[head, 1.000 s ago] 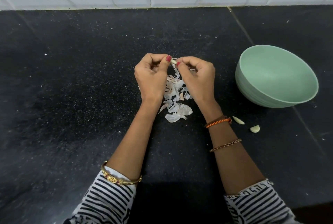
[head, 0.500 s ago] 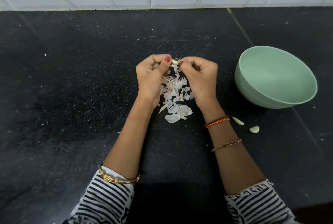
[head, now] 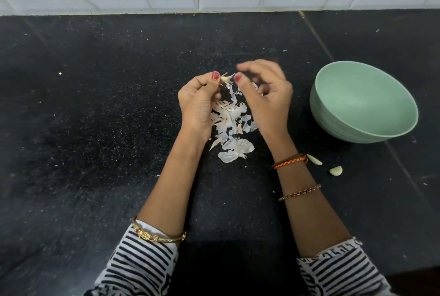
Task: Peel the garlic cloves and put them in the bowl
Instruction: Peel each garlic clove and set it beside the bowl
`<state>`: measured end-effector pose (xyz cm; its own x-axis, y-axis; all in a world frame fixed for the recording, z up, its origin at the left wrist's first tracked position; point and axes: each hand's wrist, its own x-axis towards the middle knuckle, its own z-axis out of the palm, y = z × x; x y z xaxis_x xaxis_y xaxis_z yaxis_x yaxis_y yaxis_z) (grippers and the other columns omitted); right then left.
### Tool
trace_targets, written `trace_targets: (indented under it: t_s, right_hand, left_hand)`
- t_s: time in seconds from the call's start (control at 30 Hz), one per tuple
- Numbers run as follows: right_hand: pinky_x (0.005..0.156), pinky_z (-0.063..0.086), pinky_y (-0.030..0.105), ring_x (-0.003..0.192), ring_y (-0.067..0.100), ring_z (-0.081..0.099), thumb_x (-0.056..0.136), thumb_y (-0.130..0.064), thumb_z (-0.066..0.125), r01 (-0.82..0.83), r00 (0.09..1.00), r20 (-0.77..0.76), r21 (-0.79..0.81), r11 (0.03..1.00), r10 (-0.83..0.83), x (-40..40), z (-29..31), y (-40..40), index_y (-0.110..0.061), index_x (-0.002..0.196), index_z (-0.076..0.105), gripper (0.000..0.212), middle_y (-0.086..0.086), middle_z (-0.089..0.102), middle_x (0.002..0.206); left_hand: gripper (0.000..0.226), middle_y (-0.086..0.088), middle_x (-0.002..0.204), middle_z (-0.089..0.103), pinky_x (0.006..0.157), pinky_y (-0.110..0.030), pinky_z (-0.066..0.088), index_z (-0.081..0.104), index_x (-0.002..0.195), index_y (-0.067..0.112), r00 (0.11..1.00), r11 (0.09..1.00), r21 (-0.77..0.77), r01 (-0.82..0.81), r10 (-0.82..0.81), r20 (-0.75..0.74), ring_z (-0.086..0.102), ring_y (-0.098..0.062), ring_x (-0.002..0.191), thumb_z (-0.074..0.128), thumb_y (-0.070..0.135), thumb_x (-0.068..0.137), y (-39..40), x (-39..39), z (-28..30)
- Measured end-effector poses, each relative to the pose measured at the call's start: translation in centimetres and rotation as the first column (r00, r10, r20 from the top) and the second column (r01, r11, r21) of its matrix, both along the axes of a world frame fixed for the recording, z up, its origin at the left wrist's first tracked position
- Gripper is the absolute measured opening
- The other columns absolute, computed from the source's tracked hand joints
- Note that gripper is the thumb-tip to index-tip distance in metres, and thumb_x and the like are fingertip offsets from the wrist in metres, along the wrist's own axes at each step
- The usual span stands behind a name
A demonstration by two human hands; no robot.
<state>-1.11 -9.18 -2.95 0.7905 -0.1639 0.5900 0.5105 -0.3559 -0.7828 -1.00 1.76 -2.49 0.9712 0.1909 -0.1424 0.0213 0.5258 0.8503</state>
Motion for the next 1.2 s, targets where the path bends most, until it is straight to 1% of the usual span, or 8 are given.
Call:
trace_targets:
  t_s: [0.23,0.37,0.47,0.6,0.83,0.93,1.0,1.2]
  right_hand:
    - [0.056,0.038,0.012,0.066,0.003,0.052,0.082,-0.011,0.065,-0.092,0.992,-0.088,0.012,0.996,0.092,0.1,-0.5,0.1,-0.021,0.082,0.066,0.01,-0.014,0.06,0.079]
    - [0.066,0.051,0.033,0.071,0.027,0.06,0.083,-0.008,0.06,-0.11,0.983,-0.137,0.089,0.99,0.121,0.0,-0.3,0.4,-0.015,0.083,0.065,0.009,-0.008,0.063,0.076]
    - [0.068,0.05,0.027,0.07,0.014,0.058,0.084,-0.005,0.058,-0.107,0.98,-0.153,0.122,0.987,0.125,-0.1,-0.2,0.4,-0.01,0.082,0.064,0.009,-0.007,0.061,0.074]
    - [0.064,0.046,0.019,0.066,0.001,0.051,0.086,0.0,0.054,-0.093,0.97,-0.193,0.265,0.96,0.148,-0.1,-0.1,0.6,-0.015,0.076,0.062,0.019,-0.006,0.057,0.07]
    - [0.067,0.049,0.028,0.055,0.001,0.053,0.093,-0.006,0.048,0.122,0.952,-0.3,0.176,0.977,-0.065,0.7,-0.6,-0.4,-0.018,0.077,0.06,0.023,-0.01,0.055,0.055]
    - [0.059,0.045,0.025,0.046,0.0,0.048,0.095,-0.018,0.047,0.14,0.951,-0.292,0.111,0.984,-0.102,0.6,-0.8,-0.5,-0.021,0.062,0.056,0.035,-0.011,0.05,0.046]
    - [0.057,0.045,0.025,0.045,0.002,0.047,0.095,-0.028,0.05,0.124,0.962,-0.257,0.111,0.986,-0.093,0.3,-0.6,-0.2,-0.009,0.053,0.055,0.046,-0.008,0.049,0.045]
    - [0.064,0.052,0.027,0.067,0.013,0.061,0.081,-0.03,0.067,0.022,0.994,-0.112,0.044,0.999,-0.016,-0.2,0.0,0.6,-0.015,0.078,0.068,0.015,-0.005,0.066,0.071]
  left_hand:
    - [0.014,0.005,0.061,0.06,0.052,-0.013,0.043,0.062,0.075,0.006,0.997,0.988,0.156,-0.011,-0.001,0.071,0.048,0.0,0.05,0.059,-0.002,0.086,-0.3,-0.1,-0.3]
    - [0.015,0.01,0.058,0.062,0.053,-0.013,0.044,0.063,0.075,0.006,0.996,0.984,0.174,-0.033,0.018,0.082,0.052,0.001,0.052,0.059,-0.003,0.086,-0.3,-0.1,-0.3]
    - [0.015,0.011,0.057,0.063,0.053,-0.013,0.044,0.063,0.075,0.007,0.996,0.979,0.201,-0.032,0.014,0.093,0.053,0.001,0.052,0.059,-0.003,0.085,-0.4,-0.1,-0.3]
    - [0.016,0.006,0.06,0.062,0.052,-0.013,0.043,0.064,0.074,0.007,0.996,0.996,0.075,0.052,-0.057,0.062,0.048,-0.002,0.052,0.058,-0.001,0.086,-0.6,-0.2,-0.2]
    - [0.014,0.01,0.055,0.06,0.05,-0.012,0.042,0.062,0.076,0.006,0.999,1.0,0.026,-0.003,0.002,0.042,0.047,0.001,0.048,0.058,-0.001,0.087,-0.5,-0.3,0.1]
    - [0.016,0.01,0.052,0.058,0.049,-0.012,0.042,0.061,0.074,0.007,1.0,1.0,-0.021,0.0,0.0,0.004,0.046,0.0,0.046,0.057,0.001,0.088,-0.4,-0.2,0.3]
    - [0.017,0.01,0.049,0.056,0.048,-0.012,0.041,0.061,0.073,0.009,1.0,1.0,-0.03,0.003,-0.004,-0.027,0.046,0.001,0.045,0.057,0.004,0.089,-0.4,-0.2,0.3]
    - [0.018,0.013,0.058,0.064,0.056,-0.013,0.045,0.062,0.074,0.012,0.981,0.955,0.257,-0.15,0.11,0.162,0.054,0.003,0.055,0.062,-0.002,0.084,-0.4,-0.2,-0.3]
